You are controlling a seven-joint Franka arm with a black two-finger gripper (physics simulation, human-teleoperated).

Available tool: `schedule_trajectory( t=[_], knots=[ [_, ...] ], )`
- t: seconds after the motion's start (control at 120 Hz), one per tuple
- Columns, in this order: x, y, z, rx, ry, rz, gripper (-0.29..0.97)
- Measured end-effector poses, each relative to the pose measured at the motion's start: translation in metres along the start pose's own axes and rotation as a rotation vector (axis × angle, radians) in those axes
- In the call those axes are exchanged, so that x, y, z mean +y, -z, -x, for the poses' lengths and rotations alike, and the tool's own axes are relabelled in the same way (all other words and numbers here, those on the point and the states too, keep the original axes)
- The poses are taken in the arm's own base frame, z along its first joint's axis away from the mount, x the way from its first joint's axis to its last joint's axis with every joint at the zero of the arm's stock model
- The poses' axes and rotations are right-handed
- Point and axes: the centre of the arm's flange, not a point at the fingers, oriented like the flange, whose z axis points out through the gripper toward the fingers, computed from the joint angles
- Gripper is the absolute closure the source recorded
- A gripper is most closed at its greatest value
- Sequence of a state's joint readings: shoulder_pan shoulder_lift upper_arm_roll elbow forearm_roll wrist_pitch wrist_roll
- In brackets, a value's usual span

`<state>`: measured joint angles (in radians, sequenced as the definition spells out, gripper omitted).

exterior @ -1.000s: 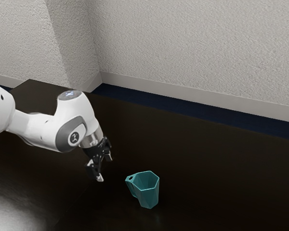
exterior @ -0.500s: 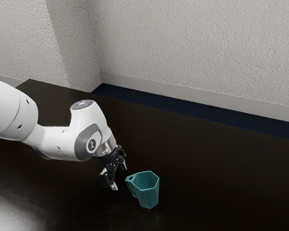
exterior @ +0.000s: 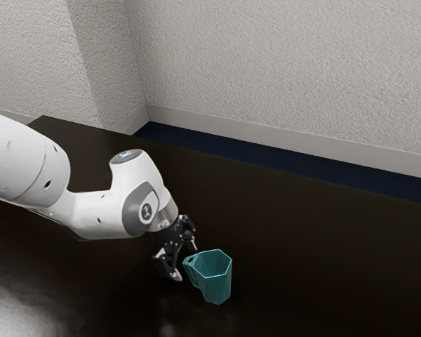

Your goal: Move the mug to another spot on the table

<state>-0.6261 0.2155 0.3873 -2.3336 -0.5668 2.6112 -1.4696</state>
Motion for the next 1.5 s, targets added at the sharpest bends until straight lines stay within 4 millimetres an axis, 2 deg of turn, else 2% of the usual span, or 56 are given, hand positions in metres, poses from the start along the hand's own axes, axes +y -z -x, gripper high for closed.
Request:
schedule_trajectory(
  t=[0.25,0.575,0.808,1.275,1.5],
  knots=[
    [0.001,0.0,0.009,-0.03,-0.015,0.004,0.01],
    [-0.002,-0.003,0.011,-0.058,-0.005,0.002,0.0],
    [-0.003,0.006,0.012,-0.079,-0.009,0.01,0.0],
    [-0.022,0.009,0.019,-0.106,-0.026,-0.009,0.0],
    [-0.027,0.02,0.017,-0.129,-0.021,-0.005,0.0]
  ],
)
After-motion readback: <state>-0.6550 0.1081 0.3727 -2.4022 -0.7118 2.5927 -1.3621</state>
